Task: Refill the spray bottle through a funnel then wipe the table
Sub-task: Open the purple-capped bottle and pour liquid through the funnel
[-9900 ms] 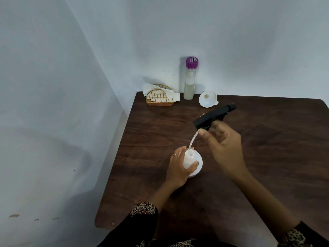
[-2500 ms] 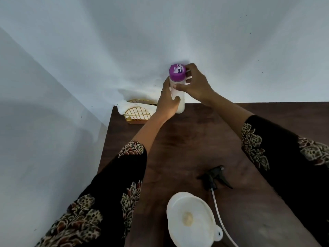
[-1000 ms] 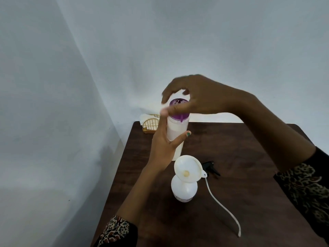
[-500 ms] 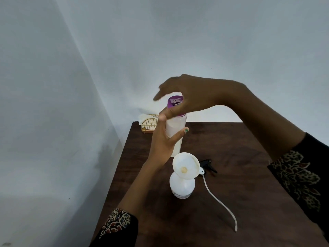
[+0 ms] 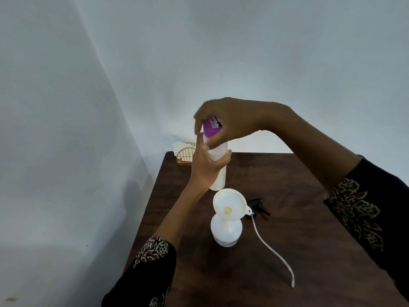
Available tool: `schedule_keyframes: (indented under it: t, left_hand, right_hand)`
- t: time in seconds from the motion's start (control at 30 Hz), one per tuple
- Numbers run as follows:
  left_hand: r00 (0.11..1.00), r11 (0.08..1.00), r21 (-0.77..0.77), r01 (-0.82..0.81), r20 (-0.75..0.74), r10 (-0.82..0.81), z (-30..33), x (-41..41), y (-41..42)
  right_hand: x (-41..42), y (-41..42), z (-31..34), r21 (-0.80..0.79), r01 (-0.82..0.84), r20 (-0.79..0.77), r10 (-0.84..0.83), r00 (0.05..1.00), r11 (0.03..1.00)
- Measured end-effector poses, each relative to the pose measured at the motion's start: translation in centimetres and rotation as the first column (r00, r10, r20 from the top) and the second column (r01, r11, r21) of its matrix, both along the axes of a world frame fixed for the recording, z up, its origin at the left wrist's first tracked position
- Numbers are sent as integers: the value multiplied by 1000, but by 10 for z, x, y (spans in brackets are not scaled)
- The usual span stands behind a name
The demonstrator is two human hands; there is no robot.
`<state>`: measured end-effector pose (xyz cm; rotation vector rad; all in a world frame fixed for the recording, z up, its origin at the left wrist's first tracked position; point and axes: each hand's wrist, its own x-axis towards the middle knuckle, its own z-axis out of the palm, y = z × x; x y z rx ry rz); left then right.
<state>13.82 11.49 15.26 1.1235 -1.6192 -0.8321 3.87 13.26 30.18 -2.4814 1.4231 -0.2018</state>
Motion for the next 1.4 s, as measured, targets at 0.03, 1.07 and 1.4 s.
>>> schedule_keyframes:
  t: [0.03,1.07,1.4]
  left_hand:
    - [1000,1000,7,-12,9,12,1,-1,-1]
    - [999,1000,-3,29,-45,-29,-2,-7,-18]
    - [999,999,14,41,-1,-41,-8,-10,-24]
  right_hand:
    - [1,-2,-2,-43,47,-8,-47,999,998]
    - [8,-19,-8,-283,230,-334,-320,887,931]
    - [-26,-28,5,66,5,-50,-2,999,998]
